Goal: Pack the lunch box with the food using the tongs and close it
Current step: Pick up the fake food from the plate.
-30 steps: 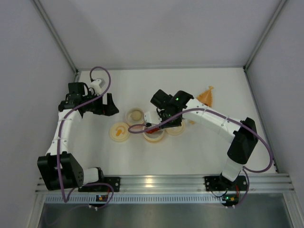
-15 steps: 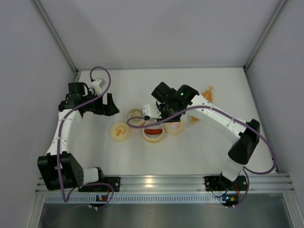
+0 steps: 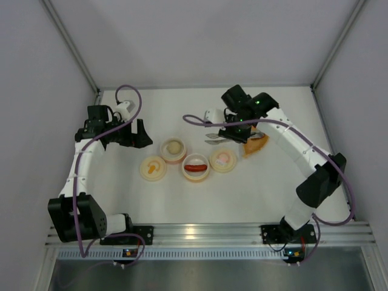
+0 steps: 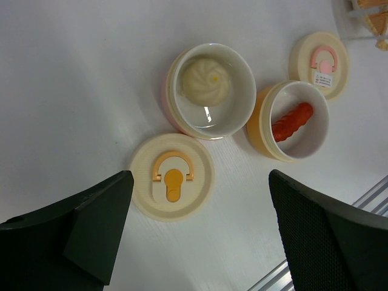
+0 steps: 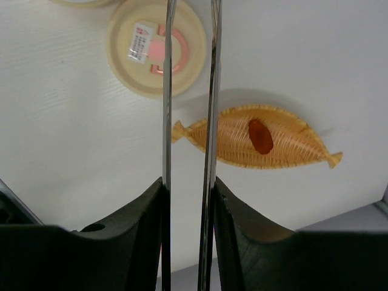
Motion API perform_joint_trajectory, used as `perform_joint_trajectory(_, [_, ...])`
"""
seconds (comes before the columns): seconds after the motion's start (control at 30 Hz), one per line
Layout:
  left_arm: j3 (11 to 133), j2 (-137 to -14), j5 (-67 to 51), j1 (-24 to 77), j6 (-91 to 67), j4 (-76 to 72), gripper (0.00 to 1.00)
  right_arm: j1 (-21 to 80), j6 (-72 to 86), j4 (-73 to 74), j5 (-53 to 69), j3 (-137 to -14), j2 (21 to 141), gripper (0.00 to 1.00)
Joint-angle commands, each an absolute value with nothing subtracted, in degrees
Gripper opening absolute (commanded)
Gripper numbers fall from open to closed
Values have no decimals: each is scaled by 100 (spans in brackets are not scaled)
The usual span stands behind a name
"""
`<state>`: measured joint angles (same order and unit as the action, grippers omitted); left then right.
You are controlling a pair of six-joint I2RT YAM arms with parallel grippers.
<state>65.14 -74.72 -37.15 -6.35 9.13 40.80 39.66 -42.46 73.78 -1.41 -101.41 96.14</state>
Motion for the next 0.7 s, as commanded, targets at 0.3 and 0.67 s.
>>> perform_joint_trajectory(0.3, [6662,-7734,-4210,-677,923,3911,98,1522,-5456,7673,-218,-9519,8639,36])
perform_joint_trajectory(0.67, [6618,-7813,-4166,-677,800,3788,98,712,-7531,7760,-1107,-10132,9710,39])
